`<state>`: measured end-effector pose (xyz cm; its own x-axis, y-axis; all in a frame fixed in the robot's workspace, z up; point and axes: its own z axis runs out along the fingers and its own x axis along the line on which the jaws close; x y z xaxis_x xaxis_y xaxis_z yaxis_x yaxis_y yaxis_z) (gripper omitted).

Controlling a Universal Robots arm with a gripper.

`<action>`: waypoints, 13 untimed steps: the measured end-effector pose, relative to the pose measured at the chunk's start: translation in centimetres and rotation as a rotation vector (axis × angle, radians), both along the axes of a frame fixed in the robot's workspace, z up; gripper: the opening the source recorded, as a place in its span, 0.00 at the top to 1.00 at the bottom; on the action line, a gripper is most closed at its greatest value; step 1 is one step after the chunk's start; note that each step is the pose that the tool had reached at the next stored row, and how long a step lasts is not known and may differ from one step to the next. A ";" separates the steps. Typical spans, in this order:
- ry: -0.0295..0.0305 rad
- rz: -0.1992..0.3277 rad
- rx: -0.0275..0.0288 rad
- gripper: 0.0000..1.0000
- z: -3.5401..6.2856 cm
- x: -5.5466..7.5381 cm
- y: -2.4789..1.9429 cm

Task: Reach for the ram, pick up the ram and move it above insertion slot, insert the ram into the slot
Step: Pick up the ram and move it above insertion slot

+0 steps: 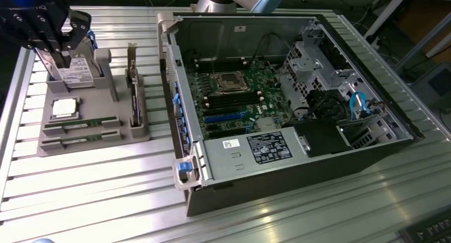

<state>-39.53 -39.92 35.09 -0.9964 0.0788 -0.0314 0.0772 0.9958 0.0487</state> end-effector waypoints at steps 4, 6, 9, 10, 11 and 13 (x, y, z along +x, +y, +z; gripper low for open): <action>-0.0007 0.000 0.0000 0.89 -1.47 -0.1 0.00; -0.0010 0.000 0.0000 0.89 -2.15 -0.1 0.00; -0.0018 0.000 0.0001 0.89 -3.30 -0.1 0.00; -0.0021 0.000 0.0000 0.89 -3.64 -0.1 0.00; -0.0022 0.000 0.0000 0.89 -3.82 -0.1 0.00; -0.0026 0.000 0.0001 0.89 -4.18 -0.1 0.00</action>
